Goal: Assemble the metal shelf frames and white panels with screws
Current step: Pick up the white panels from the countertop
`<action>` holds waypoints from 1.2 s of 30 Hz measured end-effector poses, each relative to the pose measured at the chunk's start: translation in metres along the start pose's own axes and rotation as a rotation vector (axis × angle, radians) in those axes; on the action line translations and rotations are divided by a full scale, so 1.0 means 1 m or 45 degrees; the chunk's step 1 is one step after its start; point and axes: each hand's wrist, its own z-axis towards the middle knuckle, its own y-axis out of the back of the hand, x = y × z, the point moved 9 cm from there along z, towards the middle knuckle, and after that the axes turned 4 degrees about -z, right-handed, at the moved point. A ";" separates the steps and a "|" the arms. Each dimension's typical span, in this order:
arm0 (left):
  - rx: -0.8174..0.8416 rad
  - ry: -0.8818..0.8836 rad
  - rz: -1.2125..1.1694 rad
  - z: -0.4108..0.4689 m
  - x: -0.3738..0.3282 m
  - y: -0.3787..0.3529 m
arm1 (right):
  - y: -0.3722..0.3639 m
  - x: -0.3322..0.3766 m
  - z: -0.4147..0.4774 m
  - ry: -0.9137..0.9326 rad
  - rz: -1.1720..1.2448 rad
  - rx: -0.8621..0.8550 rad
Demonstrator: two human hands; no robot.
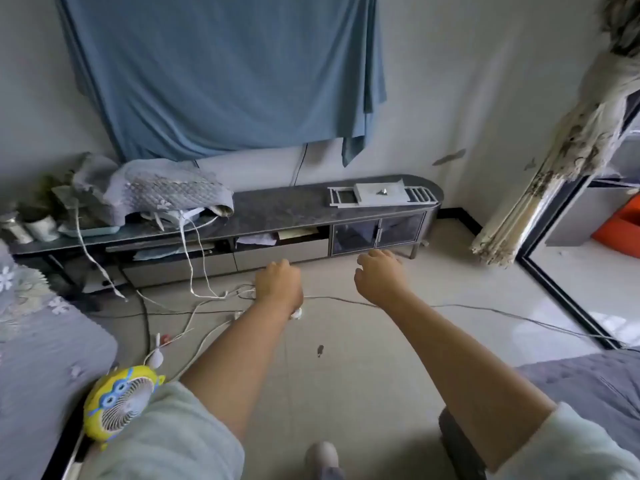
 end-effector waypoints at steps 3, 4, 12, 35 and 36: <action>0.009 0.006 -0.005 0.080 -0.001 0.004 | -0.003 -0.025 0.075 -0.037 0.024 -0.003; 0.014 -0.001 0.008 0.106 -0.003 0.008 | -0.004 -0.032 0.099 -0.051 0.020 0.021; 0.067 -0.051 0.020 0.296 -0.038 0.012 | -0.025 -0.113 0.275 -0.119 0.078 0.078; 0.310 -0.068 -0.154 0.774 -0.218 -0.049 | -0.148 -0.429 0.701 -0.365 0.109 0.445; 0.321 -0.078 -0.168 0.796 -0.225 -0.056 | -0.155 -0.441 0.721 -0.405 0.145 0.458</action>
